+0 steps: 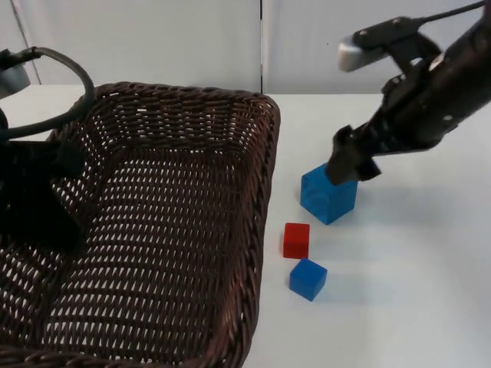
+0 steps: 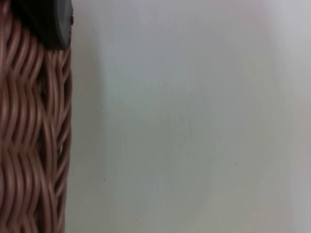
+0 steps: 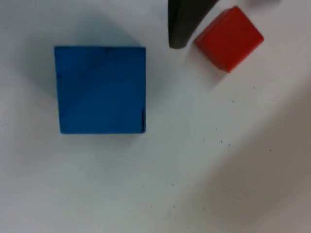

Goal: Pick up the basket with the left hand and place the largest block into the basket with the right hand.

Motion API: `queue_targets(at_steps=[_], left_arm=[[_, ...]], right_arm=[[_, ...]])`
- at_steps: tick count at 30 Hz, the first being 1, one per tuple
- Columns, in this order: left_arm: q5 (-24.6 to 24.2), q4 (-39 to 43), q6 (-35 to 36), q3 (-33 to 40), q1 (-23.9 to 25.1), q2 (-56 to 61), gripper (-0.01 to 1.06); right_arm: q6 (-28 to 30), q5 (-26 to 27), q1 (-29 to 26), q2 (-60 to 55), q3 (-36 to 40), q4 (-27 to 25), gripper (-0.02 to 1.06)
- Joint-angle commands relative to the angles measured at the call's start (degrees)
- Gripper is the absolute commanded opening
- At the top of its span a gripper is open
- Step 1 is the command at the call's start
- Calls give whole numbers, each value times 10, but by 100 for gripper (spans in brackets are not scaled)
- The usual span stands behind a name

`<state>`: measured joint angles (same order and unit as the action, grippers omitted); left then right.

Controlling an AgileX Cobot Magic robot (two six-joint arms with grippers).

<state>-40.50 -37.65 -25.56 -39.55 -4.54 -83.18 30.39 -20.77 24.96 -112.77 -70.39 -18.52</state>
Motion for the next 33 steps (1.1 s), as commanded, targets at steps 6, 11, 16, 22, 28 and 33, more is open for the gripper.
queue_targets(at_steps=[6, 11, 16, 22, 28, 33], left_arm=[[5, -3, -1, 0, -1, 7, 0], [6, -3, -1, 0, -1, 7, 0], [8, -3, -1, 0, -1, 7, 0], [8, -3, -1, 0, -1, 7, 0], [9, -3, -1, 0, -1, 7, 0], [10, -3, -1, 0, -1, 7, 0]], right_arm=[[5, -22, 12, -59, -61, 0, 105], [5, -3, 22, -85, -81, -2, 105], [5, 18, 22, -104, -88, -2, 105], [-5, 44, 22, -123, -88, 0, 105], [-11, 45, 22, -124, -88, 0, 103], [-11, 45, 22, -133, -88, 0, 96]])
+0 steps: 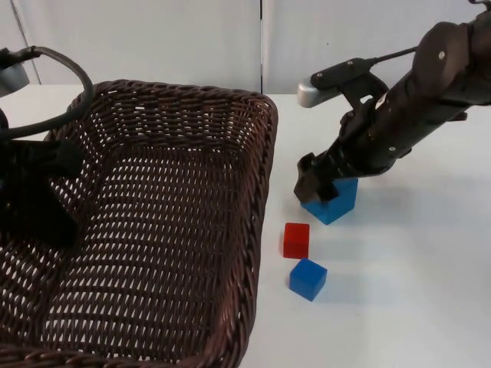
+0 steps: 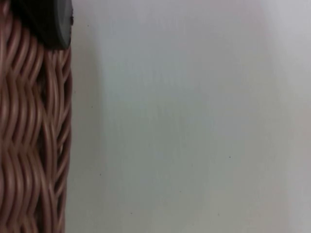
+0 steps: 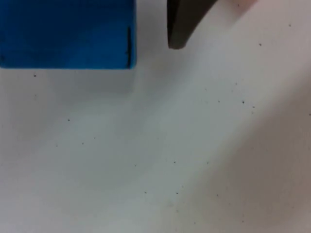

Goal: Pick up the basket with the left hand and place the largest block into the basket with the right hand.

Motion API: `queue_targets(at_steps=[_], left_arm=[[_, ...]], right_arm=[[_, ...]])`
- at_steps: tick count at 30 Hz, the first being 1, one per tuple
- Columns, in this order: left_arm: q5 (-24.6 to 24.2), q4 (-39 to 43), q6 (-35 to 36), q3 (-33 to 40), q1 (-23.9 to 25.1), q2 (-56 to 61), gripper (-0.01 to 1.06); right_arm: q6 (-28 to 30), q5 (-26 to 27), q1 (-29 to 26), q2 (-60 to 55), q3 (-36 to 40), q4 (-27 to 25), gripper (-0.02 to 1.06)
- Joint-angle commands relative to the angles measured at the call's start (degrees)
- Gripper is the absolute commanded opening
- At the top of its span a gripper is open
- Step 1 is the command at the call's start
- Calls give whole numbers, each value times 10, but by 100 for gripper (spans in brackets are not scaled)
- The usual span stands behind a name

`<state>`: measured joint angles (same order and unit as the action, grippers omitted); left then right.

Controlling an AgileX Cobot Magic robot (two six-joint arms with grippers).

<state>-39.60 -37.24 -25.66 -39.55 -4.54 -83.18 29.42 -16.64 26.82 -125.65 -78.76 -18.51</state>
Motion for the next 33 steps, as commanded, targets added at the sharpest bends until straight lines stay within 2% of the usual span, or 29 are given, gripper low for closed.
queue_targets(at_steps=[1, 7, 8, 11, 12, 14, 16, 17, 19, 25, 33], left_arm=[[1, -7, 0, 0, -1, 7, 0], [1, -7, 0, 0, -1, 7, 0], [1, -7, 0, 0, -1, 7, 0], [1, -7, 0, 0, -1, 7, 0], [1, -7, 0, 0, -1, 7, 0], [1, -7, 0, 0, -1, 7, 0], [1, -7, 0, 0, -1, 7, 0], [1, -7, 0, 0, -1, 7, 0], [1, -7, 0, 0, -1, 7, 0], [1, -8, 0, 0, -1, 7, 0], [1, -8, 0, 0, -1, 7, 0]], right_arm=[[-3, 5, 3, -8, -4, -1, 95], [-5, 8, 3, -13, -4, 2, 88], [-5, 8, 3, -13, -4, 2, 83], [-5, 9, 3, -13, -4, 2, 61], [-5, 9, 3, -13, -4, 2, 61], [-5, 2, 3, -13, -4, 2, 37], [-5, -17, 3, -13, -6, 2, 17], [-5, -17, 3, -13, -6, 2, 17], [-5, -56, 3, -11, -17, 2, 2], [-5, -132, 3, 53, -22, 4, 0], [-5, -173, 3, 176, -22, 4, 0]])
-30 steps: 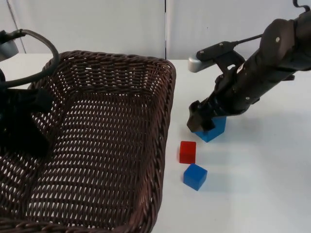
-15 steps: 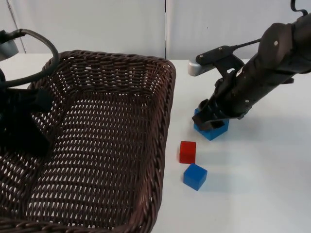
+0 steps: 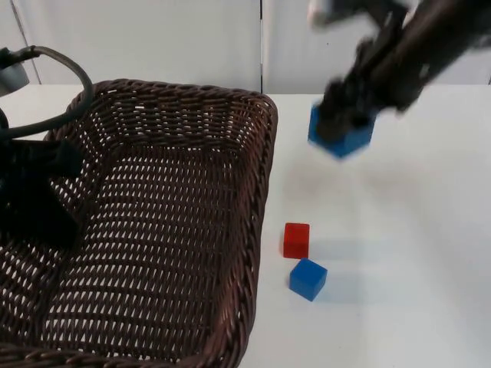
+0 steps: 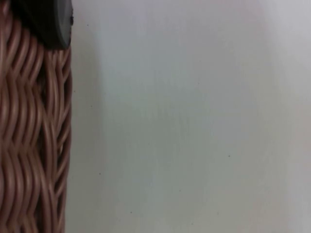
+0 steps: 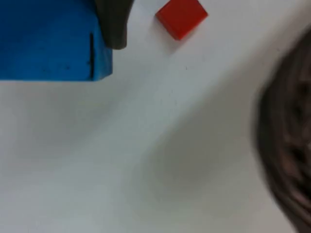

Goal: Pick up the basket with the left hand and place the largest block into the basket with the right hand.

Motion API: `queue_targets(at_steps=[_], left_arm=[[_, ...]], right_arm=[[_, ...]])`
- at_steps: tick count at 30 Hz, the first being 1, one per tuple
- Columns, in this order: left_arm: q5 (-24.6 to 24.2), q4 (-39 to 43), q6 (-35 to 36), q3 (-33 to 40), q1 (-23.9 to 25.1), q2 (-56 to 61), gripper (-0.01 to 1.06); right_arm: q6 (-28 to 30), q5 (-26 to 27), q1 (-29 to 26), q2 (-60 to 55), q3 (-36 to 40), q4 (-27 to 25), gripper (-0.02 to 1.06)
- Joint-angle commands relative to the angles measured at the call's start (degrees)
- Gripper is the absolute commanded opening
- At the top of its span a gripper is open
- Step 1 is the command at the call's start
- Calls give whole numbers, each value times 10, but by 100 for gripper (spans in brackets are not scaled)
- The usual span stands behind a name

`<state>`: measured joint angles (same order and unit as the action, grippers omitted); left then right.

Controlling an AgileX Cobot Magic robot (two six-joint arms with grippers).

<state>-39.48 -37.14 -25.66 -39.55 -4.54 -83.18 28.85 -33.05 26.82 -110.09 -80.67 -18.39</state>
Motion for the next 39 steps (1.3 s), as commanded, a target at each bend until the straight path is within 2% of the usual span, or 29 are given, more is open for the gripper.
queue_targets(at_steps=[1, 12, 32, 39], left_arm=[[-1, -9, 0, 0, -1, 7, 0], [-2, -8, 0, 0, -1, 7, 0], [-3, 1, 0, 0, -1, 7, 0], [-1, 1, 0, 0, -1, 7, 0]], right_arm=[[1, -14, 3, 38, -3, 3, 0], [1, -74, 3, 170, -3, 3, 0], [2, -88, 3, 178, -3, -15, 0], [3, -91, 33, 178, -3, -11, 0]])
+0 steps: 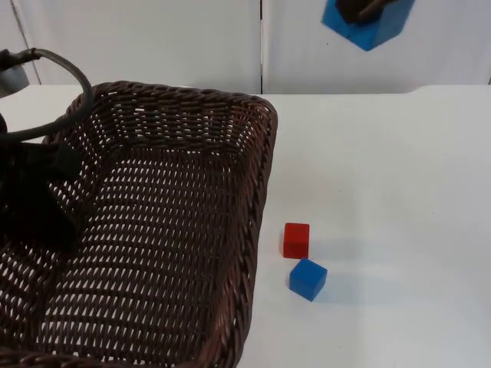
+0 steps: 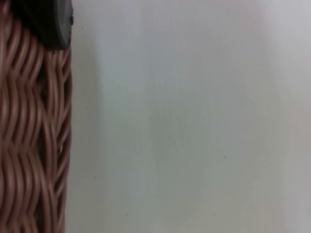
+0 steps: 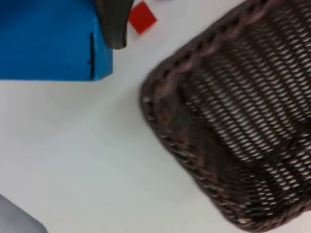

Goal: Pick up the basket with the left hand and place the largest block into the basket with the right hand.

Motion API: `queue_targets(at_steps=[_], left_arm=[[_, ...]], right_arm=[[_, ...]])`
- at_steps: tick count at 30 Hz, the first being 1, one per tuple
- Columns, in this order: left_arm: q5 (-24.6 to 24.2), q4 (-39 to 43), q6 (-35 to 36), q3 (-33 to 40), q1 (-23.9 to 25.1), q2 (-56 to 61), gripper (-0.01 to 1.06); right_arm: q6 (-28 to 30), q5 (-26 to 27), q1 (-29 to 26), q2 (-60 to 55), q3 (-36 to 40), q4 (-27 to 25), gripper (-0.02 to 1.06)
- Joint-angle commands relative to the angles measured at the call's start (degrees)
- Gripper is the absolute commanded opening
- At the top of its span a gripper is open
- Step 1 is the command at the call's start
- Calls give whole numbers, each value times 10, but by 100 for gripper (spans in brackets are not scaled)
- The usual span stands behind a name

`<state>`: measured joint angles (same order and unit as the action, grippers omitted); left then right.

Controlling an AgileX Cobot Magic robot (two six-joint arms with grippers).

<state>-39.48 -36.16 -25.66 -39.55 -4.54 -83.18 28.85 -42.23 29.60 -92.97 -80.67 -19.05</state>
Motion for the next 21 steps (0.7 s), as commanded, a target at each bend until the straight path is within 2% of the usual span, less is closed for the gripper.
queue_targets(at_steps=[1, 13, 21], left_arm=[[-1, -9, 0, 0, -1, 7, 0], [-1, -12, 0, 0, -1, 7, 0], [-1, -12, 0, 0, -1, 7, 0]], right_arm=[[3, 1, 14, 6, -3, -5, 0], [3, -1, 110, 6, -3, -5, 0], [3, -5, 136, 6, -3, -5, 0]])
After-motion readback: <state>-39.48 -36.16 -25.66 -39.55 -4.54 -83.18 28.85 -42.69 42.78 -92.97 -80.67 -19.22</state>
